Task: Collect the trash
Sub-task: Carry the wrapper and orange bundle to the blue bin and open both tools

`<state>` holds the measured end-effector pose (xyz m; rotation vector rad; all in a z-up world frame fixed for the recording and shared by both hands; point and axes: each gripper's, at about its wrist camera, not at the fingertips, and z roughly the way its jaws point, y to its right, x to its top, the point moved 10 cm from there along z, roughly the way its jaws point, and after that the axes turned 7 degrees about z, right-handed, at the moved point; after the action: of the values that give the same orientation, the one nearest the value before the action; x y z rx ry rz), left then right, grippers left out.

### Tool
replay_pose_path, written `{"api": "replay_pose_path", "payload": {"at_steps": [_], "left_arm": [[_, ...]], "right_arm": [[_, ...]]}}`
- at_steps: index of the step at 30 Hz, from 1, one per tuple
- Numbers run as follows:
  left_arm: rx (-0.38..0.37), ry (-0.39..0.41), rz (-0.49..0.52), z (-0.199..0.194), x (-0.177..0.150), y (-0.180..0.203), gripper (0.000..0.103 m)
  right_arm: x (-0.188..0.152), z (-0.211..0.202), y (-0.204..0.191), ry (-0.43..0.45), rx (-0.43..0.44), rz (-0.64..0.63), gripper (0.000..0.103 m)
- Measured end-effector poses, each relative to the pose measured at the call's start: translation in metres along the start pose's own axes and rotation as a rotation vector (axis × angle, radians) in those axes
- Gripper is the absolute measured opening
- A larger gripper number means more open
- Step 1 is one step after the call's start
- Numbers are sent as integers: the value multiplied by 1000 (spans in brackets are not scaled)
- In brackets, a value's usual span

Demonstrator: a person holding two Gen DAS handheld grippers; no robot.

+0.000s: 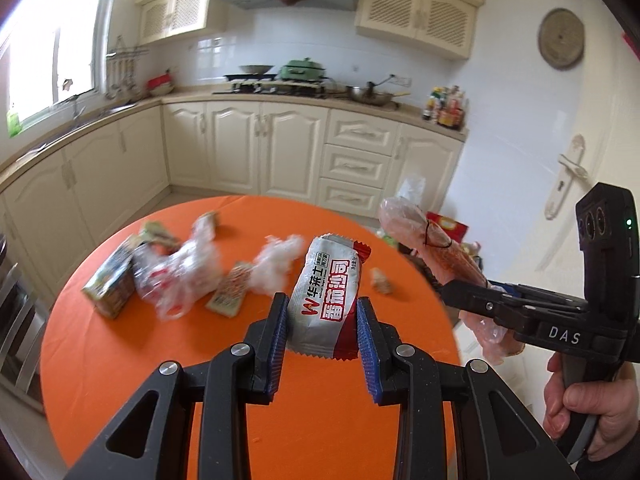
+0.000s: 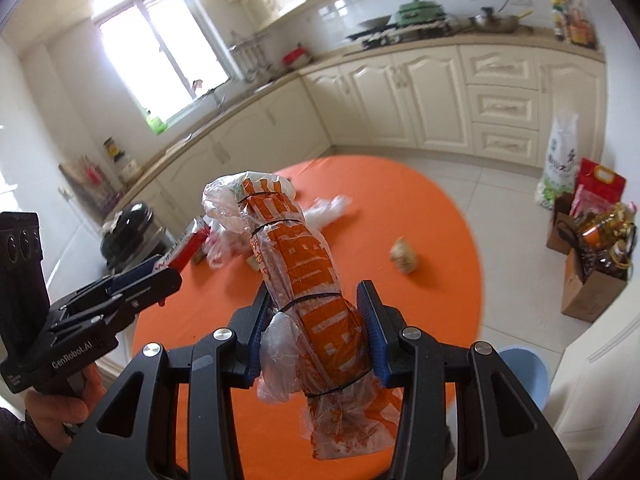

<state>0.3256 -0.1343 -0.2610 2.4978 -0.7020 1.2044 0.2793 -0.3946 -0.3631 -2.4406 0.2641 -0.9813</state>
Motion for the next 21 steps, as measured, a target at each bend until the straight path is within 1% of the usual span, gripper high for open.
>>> {"api": "replay_pose_path", "payload": {"at_steps": [4, 7, 11, 14, 17, 21], "left_arm": [[-59, 8, 58, 13, 18, 47, 29], [-109, 4, 93, 27, 28, 84, 29], [-190, -13, 127, 50, 38, 135, 29], [-238, -41, 156, 69, 40, 172, 29], [-281, -84, 182, 90, 36, 202, 29], [-319, -166, 209, 132, 27, 240, 29]], "right_arm": [[14, -35, 37, 76, -58, 61, 42], [19, -62, 76, 128, -123, 125, 42], [17, -90, 130, 167, -207, 209, 42], [12, -107, 169, 186, -270, 268, 42], [3, -117, 206, 186, -320, 325, 42], [-18, -112, 254, 152, -367, 393, 42]]}}
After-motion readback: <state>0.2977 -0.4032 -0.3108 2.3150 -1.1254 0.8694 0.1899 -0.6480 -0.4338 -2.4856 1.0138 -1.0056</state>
